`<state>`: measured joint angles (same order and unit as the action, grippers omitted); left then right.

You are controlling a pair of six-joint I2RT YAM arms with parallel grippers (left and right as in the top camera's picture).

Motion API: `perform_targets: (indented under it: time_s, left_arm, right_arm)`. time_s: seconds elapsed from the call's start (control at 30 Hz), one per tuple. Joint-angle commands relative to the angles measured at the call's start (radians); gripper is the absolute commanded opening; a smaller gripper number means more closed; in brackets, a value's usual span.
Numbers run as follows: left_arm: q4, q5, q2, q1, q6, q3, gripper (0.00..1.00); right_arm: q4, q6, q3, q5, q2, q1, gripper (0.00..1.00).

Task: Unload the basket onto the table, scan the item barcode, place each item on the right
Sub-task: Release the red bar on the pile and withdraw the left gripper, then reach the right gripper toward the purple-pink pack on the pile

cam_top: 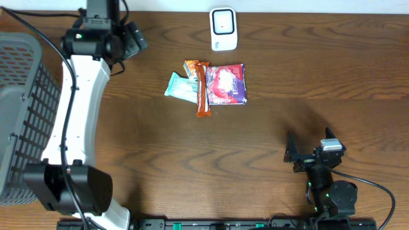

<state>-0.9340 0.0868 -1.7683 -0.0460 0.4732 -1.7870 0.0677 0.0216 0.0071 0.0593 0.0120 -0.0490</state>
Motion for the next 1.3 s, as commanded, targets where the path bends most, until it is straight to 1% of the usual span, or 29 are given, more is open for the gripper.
perform_targets:
  time_s: [0.0,0.57,0.63,0.7,0.8,0.87,0.93,1.0,1.1,1.2,1.27]
  left_arm:
    - [-0.019,0.023,-0.025,0.037,-0.005,0.003,0.98]
    - [-0.026,0.023,-0.025,0.050,-0.005,0.003,0.98]
    - [-0.027,0.023,-0.025,0.050,-0.005,0.003,0.98]
    - [-0.026,0.023,-0.025,0.050,-0.005,0.003,0.98]
    - [-0.026,0.023,-0.025,0.050,-0.005,0.003,0.98]
    - [-0.026,0.023,-0.025,0.050,-0.005,0.003,0.98]
    - [-0.026,0.023,-0.025,0.050,-0.005,0.003,0.98]
    - [-0.026,0.023,-0.025,0.050,-0.005,0.003,0.98]
    - [-0.026,0.023,-0.025,0.050,-0.005,0.003,0.98]
    - [-0.027,0.023,-0.025,0.050,-0.005,0.003,0.98]
    - [-0.026,0.023,-0.025,0.050,-0.005,0.003,0.98]
  right_arm:
    - [0.004,0.000,-0.001,0.006,-0.005,0.008,0.99]
    - [0.004,0.000,-0.001,-0.001,-0.005,0.008,0.99]
    - [-0.037,-0.028,-0.001,-0.032,-0.005,0.009,0.99]
    - [-0.079,-0.021,-0.001,-0.046,-0.005,0.009,0.99]
    - [-0.121,0.040,-0.001,0.026,-0.005,0.008,0.99]
    - [-0.108,0.045,-0.001,0.040,-0.005,0.008,0.99]
    - [-0.133,0.063,-0.001,0.073,-0.005,0.008,0.99]
    - [-0.196,0.104,-0.001,0.231,-0.005,0.008,0.99]
    - [-0.311,0.115,-0.001,0.402,-0.005,0.008,0.99]
    - [-0.443,0.166,0.003,0.410,-0.005,0.008,0.99]
    - [-0.460,0.165,0.036,0.410,0.000,0.008,0.99]
